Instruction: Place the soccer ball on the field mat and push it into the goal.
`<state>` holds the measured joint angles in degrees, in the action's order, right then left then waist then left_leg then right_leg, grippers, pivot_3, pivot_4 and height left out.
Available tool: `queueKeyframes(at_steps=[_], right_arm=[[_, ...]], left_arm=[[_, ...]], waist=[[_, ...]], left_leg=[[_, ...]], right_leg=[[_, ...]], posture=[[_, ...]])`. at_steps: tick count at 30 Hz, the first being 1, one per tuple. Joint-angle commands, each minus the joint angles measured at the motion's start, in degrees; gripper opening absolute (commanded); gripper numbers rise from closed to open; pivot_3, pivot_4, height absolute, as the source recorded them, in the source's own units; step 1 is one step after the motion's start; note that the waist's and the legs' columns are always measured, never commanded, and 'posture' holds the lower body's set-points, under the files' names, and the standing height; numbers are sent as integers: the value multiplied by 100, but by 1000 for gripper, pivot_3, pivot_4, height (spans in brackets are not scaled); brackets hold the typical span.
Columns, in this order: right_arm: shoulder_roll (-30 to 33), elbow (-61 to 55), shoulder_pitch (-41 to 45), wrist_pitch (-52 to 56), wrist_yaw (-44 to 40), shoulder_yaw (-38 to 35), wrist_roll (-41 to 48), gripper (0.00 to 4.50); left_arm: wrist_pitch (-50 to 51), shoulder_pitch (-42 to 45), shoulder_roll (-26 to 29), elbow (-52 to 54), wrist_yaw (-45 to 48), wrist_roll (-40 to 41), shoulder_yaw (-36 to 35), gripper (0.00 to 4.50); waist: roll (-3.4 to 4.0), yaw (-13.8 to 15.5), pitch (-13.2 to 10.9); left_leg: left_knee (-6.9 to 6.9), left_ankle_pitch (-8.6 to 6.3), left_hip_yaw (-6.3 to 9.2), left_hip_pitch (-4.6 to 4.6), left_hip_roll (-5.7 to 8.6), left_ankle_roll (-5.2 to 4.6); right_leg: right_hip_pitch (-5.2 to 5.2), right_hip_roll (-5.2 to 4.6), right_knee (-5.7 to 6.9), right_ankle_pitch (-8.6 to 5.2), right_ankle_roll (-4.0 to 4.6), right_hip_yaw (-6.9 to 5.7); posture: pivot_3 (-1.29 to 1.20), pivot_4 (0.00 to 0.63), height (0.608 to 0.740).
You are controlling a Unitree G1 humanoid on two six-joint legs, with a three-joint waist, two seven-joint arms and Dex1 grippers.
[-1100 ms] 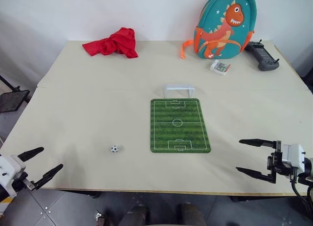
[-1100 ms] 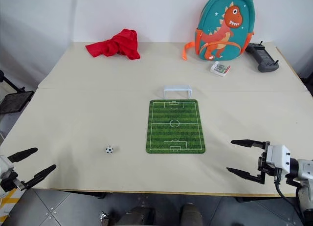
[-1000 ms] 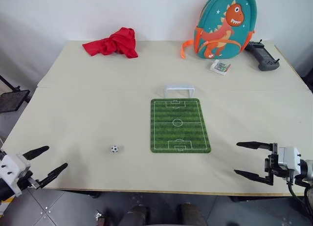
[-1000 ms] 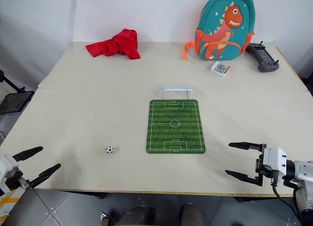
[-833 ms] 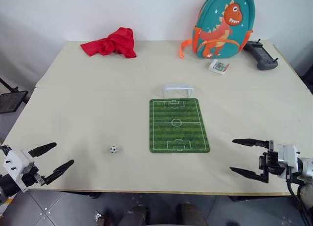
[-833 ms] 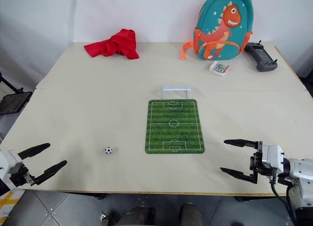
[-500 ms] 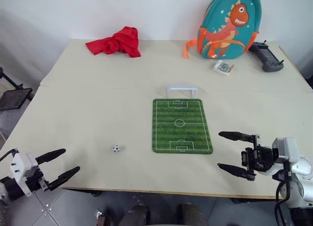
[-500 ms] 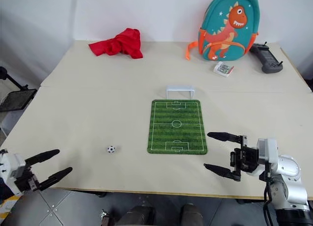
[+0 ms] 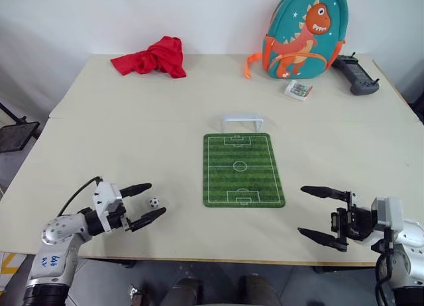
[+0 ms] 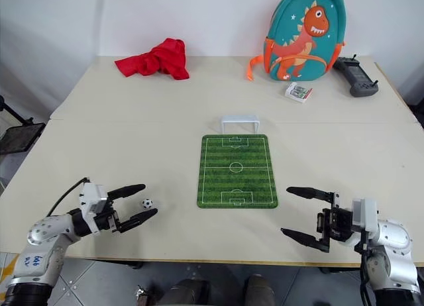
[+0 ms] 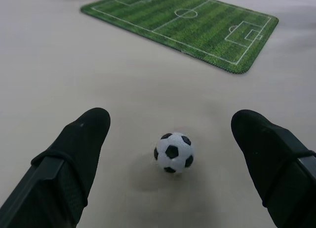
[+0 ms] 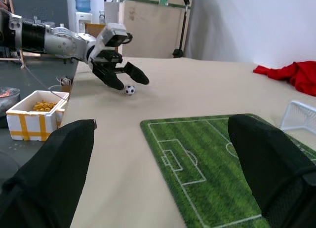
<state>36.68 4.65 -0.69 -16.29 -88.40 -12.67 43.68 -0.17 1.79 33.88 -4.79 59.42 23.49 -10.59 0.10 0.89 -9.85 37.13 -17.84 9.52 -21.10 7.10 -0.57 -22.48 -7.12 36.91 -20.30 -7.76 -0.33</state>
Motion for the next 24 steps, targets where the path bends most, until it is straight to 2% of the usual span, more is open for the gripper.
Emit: queueKeyframes(at_steps=[1,3,6,11,12,16,19,24], right_arm=[[-59,-127,-70,-118,-362,-77,-10,4500],[-79,-154,-86,-119,-327,-78,-32,4500],[-129,-208,-109,-123,-239,-84,-66,4500],[-195,-242,-146,-146,-151,-83,-141,4500],[-203,-238,-141,-149,-138,-93,-144,4500],[-208,-224,-87,-144,-50,-124,-185,4500],[-140,-148,6,-129,13,-175,-237,4500],[249,542,256,-244,-227,-579,-289,4500]], left_arm=[[-232,194,-89,-232,-70,-143,72,4478],[-340,323,-173,-411,-125,-191,85,4478],[-370,337,-209,-444,-71,-221,174,3916],[-619,263,-124,-603,-43,-447,278,2398],[-658,257,-109,-609,-32,-458,265,1986],[-649,299,-105,-458,-8,-328,201,867],[-426,357,-28,-38,74,-130,182,868],[1028,1059,353,1147,40,169,566,868]], waist=[[0,5,0],[0,33,0],[0,39,0],[0,45,0],[0,45,0],[0,44,0],[0,44,0],[-3,85,-2]], left_leg=[[2,0,-1,0,0,0],[4,0,-2,1,1,0],[7,0,-5,0,2,0],[5,0,-6,1,1,0],[5,0,-6,2,1,0],[6,0,-8,2,1,-1],[6,0,-8,1,1,-1],[10,1,-7,-1,2,-2]], right_leg=[[0,1,0,0,0,2],[0,0,0,0,-1,5],[0,1,1,2,-2,10],[-1,1,2,2,-3,11],[0,1,2,2,-3,11],[-1,1,2,2,-3,14],[-1,1,2,2,-3,15],[1,0,3,2,-4,16]], posture=[[0,150,740],[0,150,740],[0,150,740],[0,150,740],[0,150,740],[0,150,740],[0,150,740],[0,150,740]])
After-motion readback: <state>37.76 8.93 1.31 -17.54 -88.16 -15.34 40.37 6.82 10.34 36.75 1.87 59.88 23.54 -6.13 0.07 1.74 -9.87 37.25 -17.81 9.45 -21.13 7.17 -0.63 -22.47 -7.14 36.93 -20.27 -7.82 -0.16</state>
